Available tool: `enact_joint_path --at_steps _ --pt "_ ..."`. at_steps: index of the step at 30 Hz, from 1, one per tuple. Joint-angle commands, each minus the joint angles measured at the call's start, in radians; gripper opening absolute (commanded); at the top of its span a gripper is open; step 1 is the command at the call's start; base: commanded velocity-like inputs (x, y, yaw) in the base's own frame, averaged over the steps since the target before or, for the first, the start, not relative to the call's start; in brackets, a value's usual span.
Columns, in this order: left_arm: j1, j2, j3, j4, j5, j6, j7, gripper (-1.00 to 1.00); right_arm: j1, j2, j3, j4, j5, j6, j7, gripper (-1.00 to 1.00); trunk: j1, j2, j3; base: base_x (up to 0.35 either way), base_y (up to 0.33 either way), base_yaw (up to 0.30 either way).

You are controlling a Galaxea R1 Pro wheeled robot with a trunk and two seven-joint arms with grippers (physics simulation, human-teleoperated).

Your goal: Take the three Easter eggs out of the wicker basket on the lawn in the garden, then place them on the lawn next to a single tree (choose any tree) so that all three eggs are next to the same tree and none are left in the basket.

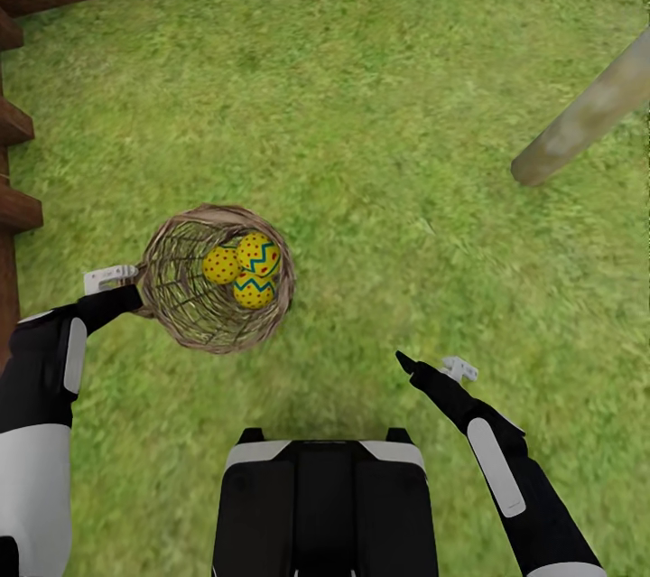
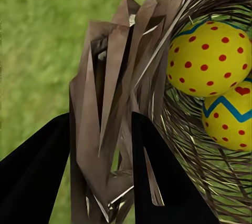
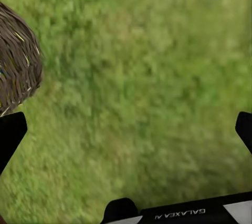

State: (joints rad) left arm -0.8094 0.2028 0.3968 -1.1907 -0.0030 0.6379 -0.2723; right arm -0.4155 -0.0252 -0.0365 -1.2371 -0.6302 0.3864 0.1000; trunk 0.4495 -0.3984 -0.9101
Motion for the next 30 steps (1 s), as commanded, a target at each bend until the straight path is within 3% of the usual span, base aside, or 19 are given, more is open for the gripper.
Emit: enact_joint_path --at_steps 1,4,6,8,14,16,19,24,30 --pt "-0.001 0.0 0.004 -0.001 0.011 0.007 -0.007 -1.0 0.0 0.0 0.003 -0.001 -0.004 0.006 0.001 1.0 0.001 -0.002 0.001 -0.009 0.006 -0.086" --pt "-0.001 0.0 0.047 -0.001 0.011 0.008 -0.006 -1.0 0.0 -0.001 0.042 -0.001 0.001 0.005 -0.004 1.0 0.001 -0.002 0.005 -0.002 0.002 -0.084" --pt "-0.001 0.0 0.083 -0.001 0.01 0.011 -0.004 -1.0 0.0 -0.001 0.049 0.0 0.001 0.005 -0.005 1.0 0.001 -0.002 0.008 0.0 0.0 -0.083" --pt "-0.001 0.0 0.095 -0.001 0.008 0.016 -0.002 -1.0 0.0 -0.001 0.051 0.0 0.001 0.005 -0.005 1.0 0.001 -0.002 0.011 0.0 0.0 -0.082" --pt "-0.009 0.007 0.099 0.001 -0.002 0.152 0.008 -1.0 0.0 0.001 0.052 0.002 0.001 0.005 -0.006 1.0 0.001 -0.002 0.021 0.0 0.0 -0.079" --pt "-0.012 0.02 0.098 0.002 -0.004 0.218 0.008 -1.0 0.0 0.001 0.053 0.002 0.002 0.005 -0.007 1.0 0.001 -0.002 0.024 0.0 0.0 -0.079" --pt "-0.014 0.045 0.097 0.005 -0.002 0.263 0.008 -1.0 0.0 0.001 0.068 0.002 0.003 0.004 -0.008 1.0 0.001 -0.002 0.028 0.0 0.0 -0.079" --pt "-0.016 0.072 0.097 0.014 -0.002 0.272 0.009 -1.0 0.0 0.001 0.074 0.001 0.003 0.003 -0.008 1.0 0.001 -0.002 0.036 0.0 0.0 -0.079" --pt "-0.016 0.079 0.097 0.016 -0.002 0.272 0.009 -1.0 0.0 0.001 0.078 0.001 0.003 0.003 -0.008 1.0 0.001 -0.002 0.045 0.0 0.0 -0.078"
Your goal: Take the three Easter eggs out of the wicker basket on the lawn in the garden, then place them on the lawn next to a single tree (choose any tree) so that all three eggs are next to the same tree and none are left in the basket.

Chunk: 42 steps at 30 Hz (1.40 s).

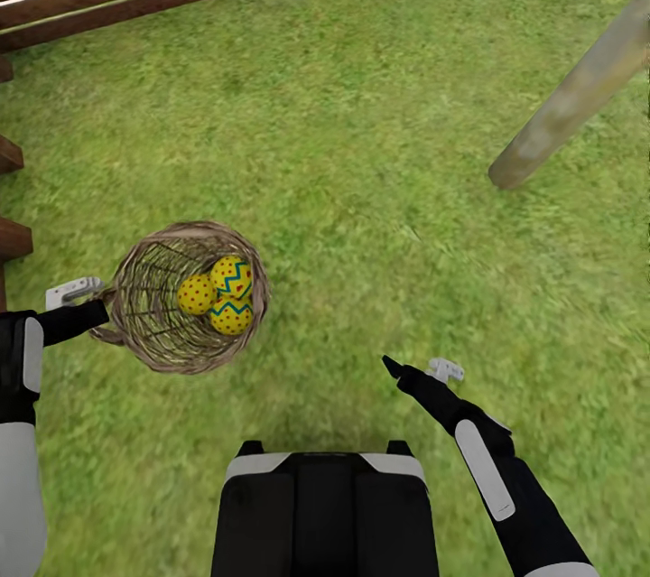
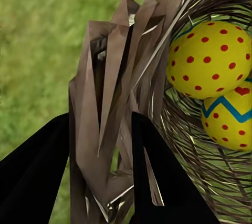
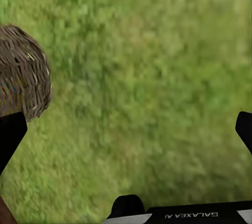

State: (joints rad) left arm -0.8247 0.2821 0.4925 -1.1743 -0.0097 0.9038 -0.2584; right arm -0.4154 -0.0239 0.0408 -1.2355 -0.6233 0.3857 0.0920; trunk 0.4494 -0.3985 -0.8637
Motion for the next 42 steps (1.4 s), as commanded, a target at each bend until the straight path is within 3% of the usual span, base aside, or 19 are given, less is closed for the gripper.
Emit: enact_joint_path --at_steps 1,5,9,27,42 --pt "-0.001 0.0 0.001 -0.001 0.005 0.006 -0.005 -1.0 0.0 -0.001 0.001 -0.001 -0.004 0.004 0.0 1.0 0.001 -0.002 0.001 0.0 0.0 -0.078" --pt "-0.001 -0.001 0.001 -0.001 0.005 0.007 -0.007 -1.0 0.0 -0.001 0.004 -0.001 -0.004 0.004 -0.028 1.0 0.001 -0.002 0.007 0.0 0.0 -0.077" --pt "-0.001 -0.001 0.001 -0.001 0.005 0.009 -0.007 -1.0 0.0 -0.001 0.039 -0.001 -0.004 0.002 -0.054 1.0 0.001 -0.002 0.013 0.0 0.0 -0.076" --pt "-0.001 -0.001 0.0 -0.001 0.007 0.009 -0.008 -1.0 0.0 -0.001 0.047 -0.001 -0.004 0.0 -0.057 1.0 0.001 -0.002 0.037 0.0 0.0 -0.017" --pt "0.0 -0.001 0.0 -0.005 0.01 0.01 -0.01 -1.0 0.0 0.0 0.048 0.0 -0.004 -0.001 -0.057 1.0 0.001 -0.002 0.058 0.0 0.0 0.1"
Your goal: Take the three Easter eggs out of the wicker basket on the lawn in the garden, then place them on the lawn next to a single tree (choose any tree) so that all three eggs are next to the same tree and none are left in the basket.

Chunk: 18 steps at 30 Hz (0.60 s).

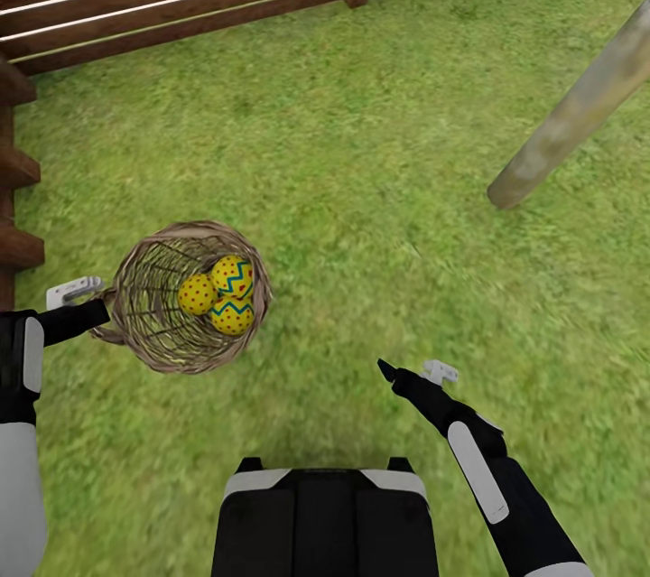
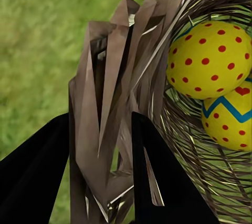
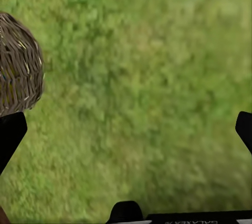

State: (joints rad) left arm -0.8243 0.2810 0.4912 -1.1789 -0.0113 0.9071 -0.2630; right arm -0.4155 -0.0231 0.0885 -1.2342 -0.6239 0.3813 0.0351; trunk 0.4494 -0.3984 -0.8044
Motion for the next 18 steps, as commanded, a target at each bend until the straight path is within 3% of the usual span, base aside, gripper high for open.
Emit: enact_joint_path --at_steps 1,18 --pt "-0.001 0.0 0.001 -0.001 0.011 0.007 -0.005 -1.0 0.0 -0.001 0.0 -0.002 -0.004 0.004 0.0 1.0 0.001 -0.002 0.001 0.0 0.0 0.043" --pt "-0.001 0.0 0.003 -0.001 0.013 0.007 -0.007 -1.0 0.0 0.002 0.0 0.0 -0.004 0.004 0.0 1.0 0.001 -0.002 0.029 0.0 0.0 0.002"
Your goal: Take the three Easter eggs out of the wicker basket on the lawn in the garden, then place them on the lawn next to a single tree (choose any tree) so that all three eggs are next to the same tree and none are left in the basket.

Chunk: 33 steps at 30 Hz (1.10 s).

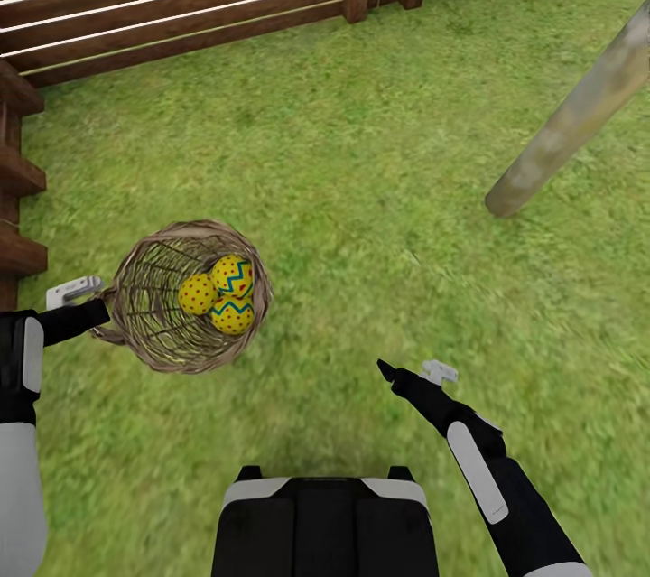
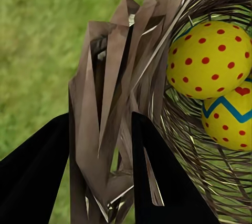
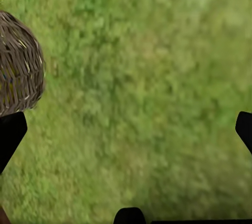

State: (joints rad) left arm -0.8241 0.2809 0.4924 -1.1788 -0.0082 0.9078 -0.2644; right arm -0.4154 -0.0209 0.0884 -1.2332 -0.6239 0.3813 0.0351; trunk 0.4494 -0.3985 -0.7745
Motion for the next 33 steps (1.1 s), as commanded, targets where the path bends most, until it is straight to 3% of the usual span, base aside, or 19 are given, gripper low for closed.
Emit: enact_joint_path --at_steps 1,9,33 --pt "-0.001 0.0 0.001 -0.001 0.01 0.006 -0.006 -1.0 0.0 -0.001 0.001 -0.001 -0.003 0.004 0.0 1.0 0.001 -0.002 0.001 0.0 0.0 0.0" --pt "0.0 -0.007 -0.012 -0.011 0.012 0.006 -0.008 -1.0 0.0 -0.004 0.002 -0.012 -0.005 0.004 0.004 1.0 0.001 -0.002 0.014 0.0 0.0 0.0" --pt "0.0 -0.002 -0.006 -0.01 0.014 0.006 -0.009 -1.0 0.0 -0.004 0.002 -0.01 -0.005 0.004 0.003 1.0 0.001 -0.002 0.054 0.0 0.0 0.0"
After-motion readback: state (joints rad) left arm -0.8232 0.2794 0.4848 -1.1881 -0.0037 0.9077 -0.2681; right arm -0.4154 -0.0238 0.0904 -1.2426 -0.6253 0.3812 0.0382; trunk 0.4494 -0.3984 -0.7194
